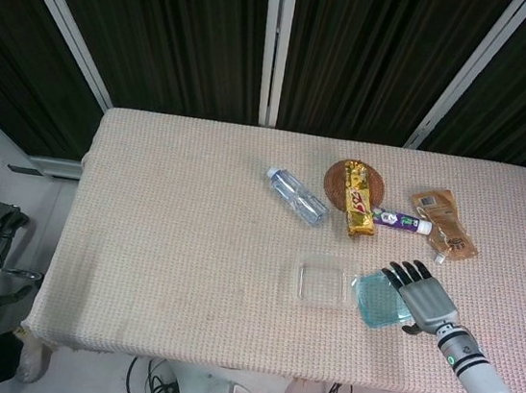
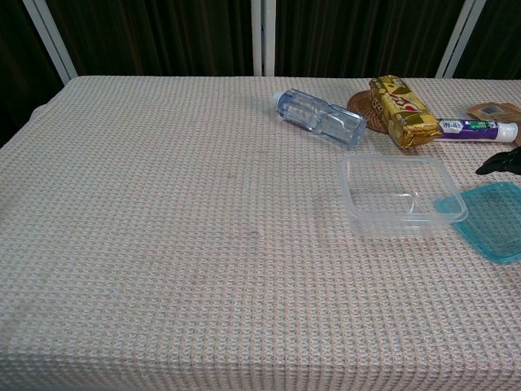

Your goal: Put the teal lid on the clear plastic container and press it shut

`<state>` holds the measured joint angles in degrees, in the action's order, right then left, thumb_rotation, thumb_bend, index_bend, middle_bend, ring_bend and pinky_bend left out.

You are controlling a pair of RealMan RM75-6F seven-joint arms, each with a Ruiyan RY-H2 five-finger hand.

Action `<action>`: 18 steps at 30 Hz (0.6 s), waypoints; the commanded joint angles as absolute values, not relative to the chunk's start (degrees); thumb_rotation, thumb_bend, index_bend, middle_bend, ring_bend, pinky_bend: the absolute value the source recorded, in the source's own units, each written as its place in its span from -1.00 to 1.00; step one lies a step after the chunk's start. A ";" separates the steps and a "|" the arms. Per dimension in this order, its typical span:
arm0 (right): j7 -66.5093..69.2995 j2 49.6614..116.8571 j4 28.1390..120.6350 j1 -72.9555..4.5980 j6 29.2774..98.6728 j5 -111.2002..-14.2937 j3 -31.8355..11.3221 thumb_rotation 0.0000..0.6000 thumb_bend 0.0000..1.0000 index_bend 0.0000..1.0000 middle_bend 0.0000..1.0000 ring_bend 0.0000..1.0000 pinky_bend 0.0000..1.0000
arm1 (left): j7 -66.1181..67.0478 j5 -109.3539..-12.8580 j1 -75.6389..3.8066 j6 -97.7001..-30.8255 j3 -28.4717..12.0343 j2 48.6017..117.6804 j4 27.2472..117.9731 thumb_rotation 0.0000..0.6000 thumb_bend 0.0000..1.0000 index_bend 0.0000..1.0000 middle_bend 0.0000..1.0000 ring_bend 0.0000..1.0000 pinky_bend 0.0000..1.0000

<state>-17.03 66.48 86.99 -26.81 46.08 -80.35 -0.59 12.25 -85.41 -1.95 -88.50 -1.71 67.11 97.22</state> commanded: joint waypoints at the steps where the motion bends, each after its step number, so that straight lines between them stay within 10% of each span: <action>1: -16.96 67.46 86.20 -27.64 45.56 -80.05 -0.64 1.00 -0.95 -1.00 -0.90 -1.00 -1.00 | 12.56 -85.36 -1.95 -88.42 -1.69 67.15 97.42 1.00 -1.00 -0.93 -1.00 -1.00 -0.87; 18: -13.34 71.46 81.85 -29.17 45.56 -81.00 0.91 1.00 -0.95 -1.00 -0.71 -1.00 -1.00 | 12.83 -84.96 -2.03 -88.14 -1.97 67.18 97.50 1.00 -1.00 -0.93 -1.00 -1.00 -0.87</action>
